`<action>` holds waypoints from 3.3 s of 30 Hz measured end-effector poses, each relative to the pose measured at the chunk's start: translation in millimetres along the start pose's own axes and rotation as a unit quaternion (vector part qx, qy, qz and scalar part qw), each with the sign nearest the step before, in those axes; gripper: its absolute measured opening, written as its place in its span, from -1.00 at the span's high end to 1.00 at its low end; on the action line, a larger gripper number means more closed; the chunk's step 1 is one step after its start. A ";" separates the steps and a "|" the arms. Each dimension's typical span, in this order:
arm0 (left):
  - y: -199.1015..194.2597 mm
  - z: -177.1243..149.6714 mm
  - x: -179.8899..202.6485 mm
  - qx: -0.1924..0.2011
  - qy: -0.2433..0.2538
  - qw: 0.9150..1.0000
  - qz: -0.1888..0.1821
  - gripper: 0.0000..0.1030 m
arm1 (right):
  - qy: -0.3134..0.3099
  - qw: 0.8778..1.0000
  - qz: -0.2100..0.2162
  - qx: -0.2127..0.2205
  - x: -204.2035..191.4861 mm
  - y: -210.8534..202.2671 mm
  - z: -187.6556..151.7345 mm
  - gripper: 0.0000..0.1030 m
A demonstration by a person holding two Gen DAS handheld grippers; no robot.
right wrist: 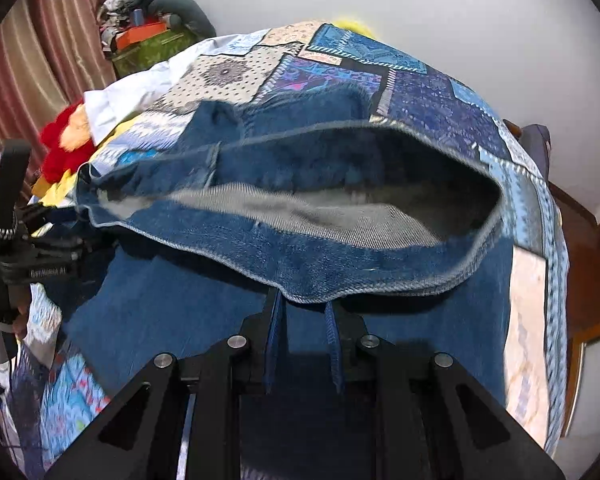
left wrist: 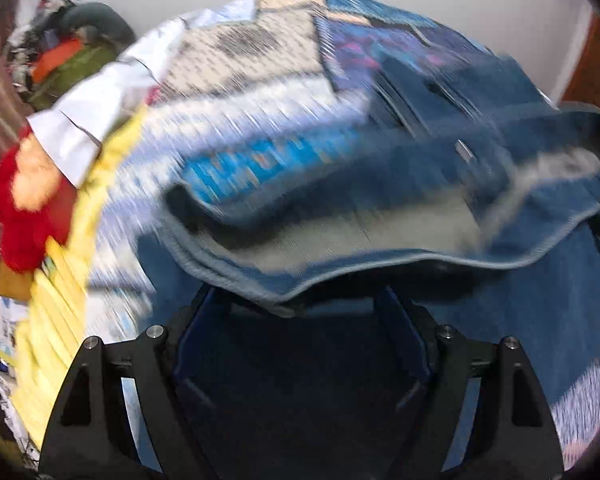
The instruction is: Fold large clothes
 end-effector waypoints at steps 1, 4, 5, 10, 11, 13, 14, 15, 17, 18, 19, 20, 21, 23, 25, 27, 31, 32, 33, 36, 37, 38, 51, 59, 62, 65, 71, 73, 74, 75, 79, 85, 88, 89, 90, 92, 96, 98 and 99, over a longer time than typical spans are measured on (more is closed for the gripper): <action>0.9 8.4 -3.0 0.007 -0.005 1.000 0.002 -0.56 | 0.006 1.000 -0.002 0.004 6.5 2.9 9.4 0.67; 9.0 43.7 -15.0 0.033 -0.035 0.999 0.017 -0.56 | 0.026 0.999 -0.013 0.036 24.3 3.8 34.5 0.67; 13.3 50.4 -18.1 0.033 -0.041 0.998 0.021 -0.56 | 0.033 0.998 -0.015 0.045 29.2 4.0 41.5 0.67; 42.2 60.3 -36.3 -0.003 -0.077 0.997 0.023 -0.59 | 0.066 0.992 -0.084 0.062 53.6 11.1 72.4 0.67; 41.8 58.2 -36.8 -0.004 -0.078 0.997 0.023 -0.60 | 0.066 0.991 -0.100 0.060 56.9 11.7 76.1 0.67; 36.0 54.6 -40.4 0.000 -0.080 0.997 0.023 -0.60 | 0.070 0.989 -0.118 0.054 64.1 8.0 78.5 0.67; 29.6 54.5 -42.6 0.007 -0.079 0.997 0.024 -0.60 | 0.075 0.989 -0.110 0.057 67.1 3.1 75.8 0.67; 24.1 55.2 -43.2 0.013 -0.077 0.997 0.025 -0.60 | 0.081 0.990 -0.093 0.064 68.2 -2.2 73.7 0.67; 3.8 58.5 -42.3 0.035 -0.062 0.997 0.023 -0.60 | 0.086 0.992 -0.052 0.076 66.7 -12.4 67.1 0.67; -5.9 60.0 -41.5 0.044 -0.055 0.997 0.023 -0.60 | 0.083 0.993 -0.037 0.078 62.3 -17.9 62.9 0.67; -17.5 61.9 -40.4 0.056 -0.045 0.997 0.025 -0.59 | 0.077 0.994 -0.030 0.077 57.1 -21.6 60.1 0.67; -34.5 63.6 -39.4 0.072 -0.034 0.997 0.024 -0.59 | 0.064 0.995 -0.024 0.075 47.9 -26.2 56.7 0.67; -42.7 64.2 -39.6 0.078 -0.030 0.996 0.020 -0.60 | 0.053 0.996 -0.019 0.073 39.6 -29.4 54.6 0.67; -67.2 58.6 -41.1 0.087 -0.026 0.996 -0.002 -0.60 | 0.029 0.997 -0.008 0.068 18.7 -34.6 49.1 0.67; -76.6 51.7 -41.2 0.076 -0.023 0.997 -0.020 -0.60 | 0.009 0.998 0.007 0.066 -1.4 -37.9 43.5 0.67; -82.4 38.1 -39.0 0.060 -0.014 0.997 -0.040 -0.60 | -0.007 0.997 0.032 0.066 -27.3 -38.2 36.3 0.67; -76.9 4.0 -27.3 0.032 0.003 0.997 -0.063 -0.60 | -0.043 0.995 0.075 0.046 -75.6 -22.6 24.1 0.67; -72.6 -4.8 -24.8 0.026 0.006 0.998 -0.065 -0.60 | -0.054 0.995 0.077 0.038 -85.8 -16.8 20.8 0.67; -67.3 -12.3 -22.5 0.020 0.010 0.998 -0.063 -0.60 | -0.063 0.995 0.075 0.028 -93.6 -10.1 17.9 0.67; -44.3 -35.2 -22.1 -0.003 0.016 0.999 -0.044 -0.60 | -0.083 0.995 0.059 -0.015 -107.3 15.6 7.7 0.67; -35.6 -41.3 -24.3 -0.010 0.014 0.999 -0.034 -0.60 | -0.088 0.995 0.048 -0.020 -107.9 22.0 3.6 0.67; -25.6 -47.3 -27.8 -0.018 0.014 1.000 -0.019 -0.60 | -0.091 0.995 0.044 -0.016 -108.4 22.3 1.1 0.67; -27.4 -82.2 -59.8 0.020 0.048 0.996 0.069 -0.61 | -0.137 0.990 -0.023 -0.009 -63.1 -19.0 -35.5 0.67; -38.0 -89.7 -121.6 0.003 -0.055 0.998 0.040 -0.71 | -0.114 0.989 -0.098 -0.014 -17.8 -53.3 -71.4 0.66; -45.3 -95.2 -132.3 0.008 -0.076 0.996 0.040 -0.71 | -0.084 0.993 -0.083 -0.006 -3.1 -63.8 -82.9 0.37; -54.2 -100.2 -135.9 0.018 -0.078 0.995 0.050 -0.71 | -0.065 0.988 -0.137 -0.007 10.4 -72.1 -93.7 -0.61; -77.0 -108.3 -142.2 0.035 -0.102 0.993 0.054 -0.70 | -0.030 0.985 -0.171 -0.009 32.8 -87.1 -115.4 -0.65; -88.1 -109.7 -145.6 0.047 -0.124 0.990 0.050 -0.70 | -0.014 0.986 -0.163 0.007 35.6 -98.3 -115.5 -0.65; -94.3 -110.1 -147.9 0.054 -0.144 0.987 0.042 -0.70 | -0.007 0.987 -0.157 0.015 35.4 -102.2 -113.8 -0.65; -98.6 -110.3 -148.9 0.058 -0.160 0.985 0.035 -0.70 | 0.004 0.989 -0.145 0.027 35.1 -107.7 -109.8 -0.65; -101.8 -111.3 -145.8 0.034 -0.222 0.974 -0.009 -0.70 | 0.038 0.993 -0.085 0.067 24.3 -117.5 -85.9 -0.65; -74.8 -121.4 -120.7 -0.046 -0.299 0.946 -0.117 -0.70 | 0.074 0.994 0.020 0.083 -9.5 -99.0 -50.9 -0.68; -57.6 -124.9 -108.1 -0.079 -0.317 0.934 -0.146 -0.70 | 0.064 0.996 0.046 0.050 -31.1 -68.3 -43.0 -0.68; -48.1 -125.2 -101.8 -0.094 -0.323 0.928 -0.160 -0.70 | 0.058 0.996 0.051 0.038 -37.3 -59.5 -43.4 -0.68; -44.1 -125.1 -99.4 -0.100 -0.326 0.925 -0.168 -0.70 | 0.054 0.997 0.055 0.025 -40.6 -49.8 -43.6 -0.68; -29.6 -124.7 -93.3 -0.113 -0.337 0.915 -0.191 -0.70 | 0.053 0.997 0.058 0.001 -44.9 -30.9 -47.0 -0.68; -8.6 -117.1 -89.5 -0.106 -0.352 0.906 -0.209 -0.70 | 0.040 0.997 0.060 0.012 -48.4 -26.9 -48.7 -0.79; -6.8 -108.8 -89.1 -0.083 -0.352 0.913 -0.189 -0.67 | 0.036 0.997 0.063 0.013 -47.8 -25.4 -49.1 -0.79; -7.0 -104.4 -87.9 -0.072 -0.351 0.916 -0.182 -0.66 | 0.033 0.997 0.064 0.013 -47.4 -25.2 -49.2 -0.80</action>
Point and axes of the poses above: each gripper's, at about its wrist camera, not at the fingertips, and y roughly the way its jaws point, x to its right, z to its top, the point moved 3 cm from there along y, roughly the way its jaws point, and after that the axes turned 14 degrees about -y, right-handed, at the moved point
